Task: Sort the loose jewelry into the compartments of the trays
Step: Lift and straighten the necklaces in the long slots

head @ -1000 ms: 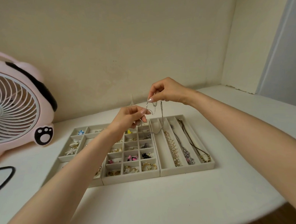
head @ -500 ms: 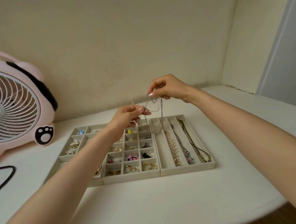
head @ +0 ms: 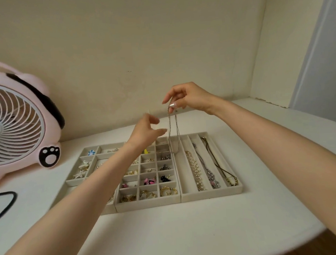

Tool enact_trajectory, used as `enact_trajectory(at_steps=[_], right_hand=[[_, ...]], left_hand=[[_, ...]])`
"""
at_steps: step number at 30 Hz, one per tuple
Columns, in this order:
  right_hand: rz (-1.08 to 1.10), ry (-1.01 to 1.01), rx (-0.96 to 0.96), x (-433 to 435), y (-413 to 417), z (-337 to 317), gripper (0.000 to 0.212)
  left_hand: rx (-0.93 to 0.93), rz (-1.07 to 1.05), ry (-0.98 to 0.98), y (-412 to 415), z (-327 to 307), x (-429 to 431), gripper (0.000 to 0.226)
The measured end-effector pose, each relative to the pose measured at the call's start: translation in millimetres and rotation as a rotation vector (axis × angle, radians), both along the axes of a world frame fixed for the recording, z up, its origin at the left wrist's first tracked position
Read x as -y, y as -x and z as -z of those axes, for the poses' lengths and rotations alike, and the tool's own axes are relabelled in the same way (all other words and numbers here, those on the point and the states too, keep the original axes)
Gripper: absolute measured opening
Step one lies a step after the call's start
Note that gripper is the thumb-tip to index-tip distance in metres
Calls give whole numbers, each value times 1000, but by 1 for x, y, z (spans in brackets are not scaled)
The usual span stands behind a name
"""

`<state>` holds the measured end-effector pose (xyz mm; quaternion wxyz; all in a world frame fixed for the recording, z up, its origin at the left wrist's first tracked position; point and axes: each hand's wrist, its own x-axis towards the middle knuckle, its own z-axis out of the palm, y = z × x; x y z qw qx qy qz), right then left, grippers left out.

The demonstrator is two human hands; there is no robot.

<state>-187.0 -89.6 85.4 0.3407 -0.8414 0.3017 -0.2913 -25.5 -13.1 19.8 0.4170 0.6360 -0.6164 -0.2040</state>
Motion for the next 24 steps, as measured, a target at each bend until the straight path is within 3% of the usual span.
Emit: enact_trajectory(at_steps=[5,8,16,24], right_hand=[[-32,-7,5,-1,-3,-2,25],[-38,-17,38,-1,-3,-4,22],[-16,-44,343,2,-4,-26,18],[17,68,382,-4,-10,-52,22]], left_hand=[[-269,163,40,10,-16,6,33],[-241,164,93,13,-21,7,8],[-209,222,48,11,-14,6,15],[-135,222,-23,10,0,5,12]])
